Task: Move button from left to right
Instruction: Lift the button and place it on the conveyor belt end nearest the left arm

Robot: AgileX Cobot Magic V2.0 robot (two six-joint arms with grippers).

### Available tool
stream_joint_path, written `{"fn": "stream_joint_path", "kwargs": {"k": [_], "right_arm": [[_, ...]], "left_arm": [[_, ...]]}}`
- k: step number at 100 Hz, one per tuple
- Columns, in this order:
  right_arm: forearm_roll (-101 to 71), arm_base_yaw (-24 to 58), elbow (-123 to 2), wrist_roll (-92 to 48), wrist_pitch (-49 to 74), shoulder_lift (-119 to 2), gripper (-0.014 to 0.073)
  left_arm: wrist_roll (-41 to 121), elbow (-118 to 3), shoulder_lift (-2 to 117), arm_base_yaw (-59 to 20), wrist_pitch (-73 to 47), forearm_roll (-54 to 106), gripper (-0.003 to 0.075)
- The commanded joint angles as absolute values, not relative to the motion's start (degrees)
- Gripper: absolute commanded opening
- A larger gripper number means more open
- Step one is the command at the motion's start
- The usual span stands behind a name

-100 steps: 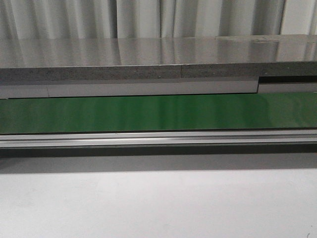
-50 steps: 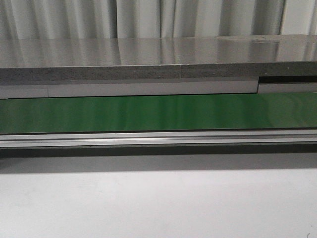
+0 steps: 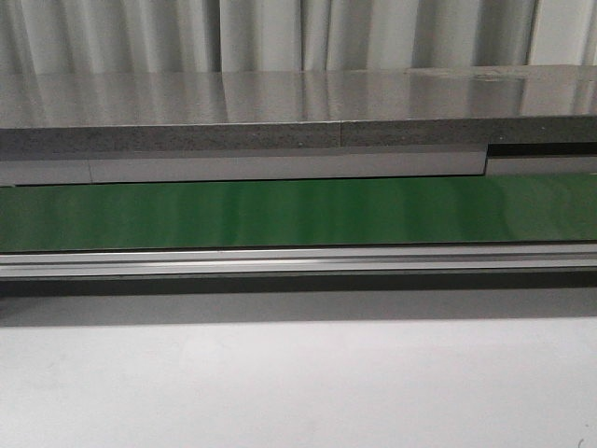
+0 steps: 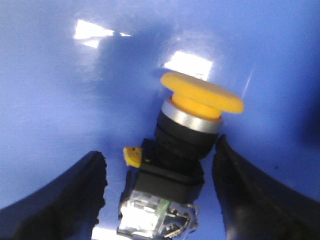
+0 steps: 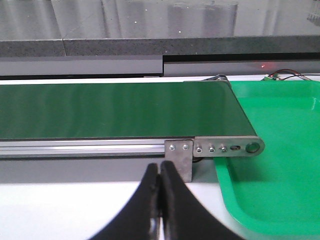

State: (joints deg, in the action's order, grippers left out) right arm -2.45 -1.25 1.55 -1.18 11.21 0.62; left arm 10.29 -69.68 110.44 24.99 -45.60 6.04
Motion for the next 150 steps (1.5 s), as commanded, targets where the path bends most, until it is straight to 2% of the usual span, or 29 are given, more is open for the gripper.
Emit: {"fn": "stream_joint_path", "kwargs": {"k": [1,18,40,55,89,129,137,150], "right_arm": [[-1.82,-1.21,0.77,-1.22,6.67,1.70,-0.0067],[-1.82,-1.21,0.77,-1.22,6.67,1.70,-0.0067],[-1.82,-1.21,0.77,-1.22,6.67,1.70,-0.0067],[-1.82,-1.21,0.77,-1.22,6.67,1.70,-0.0067],[-1.82,-1.21,0.77,-1.22,6.67,1.70,-0.0067],[-1.82,-1.21,0.77,-1.22,6.67,1.70,-0.0067],[-1.82,-1.21,0.77,-1.22,6.67,1.70,-0.0067],[-1.82,-1.21,0.77,-1.22,6.67,1.70,-0.0067]], "left_arm": [[10.30,-71.28,108.13,24.92,-45.25,7.02,0.0418],[10.30,-71.28,108.12,24.92,-45.51,7.18,0.0400],[10.30,-71.28,108.12,24.92,-46.03,7.73,0.0197],[10.30,-71.52,106.50,24.92,-46.38,7.85,0.0112],[10.40,-77.63,99.06,24.23,-52.39,12.13,0.0112],[10.39,-78.24,98.15,13.23,-53.73,11.63,0.0123],[10.39,-78.24,98.15,12.27,-53.11,11.63,0.0169],[10.39,-78.24,98.15,11.76,-52.86,11.63,0.0364]]}}
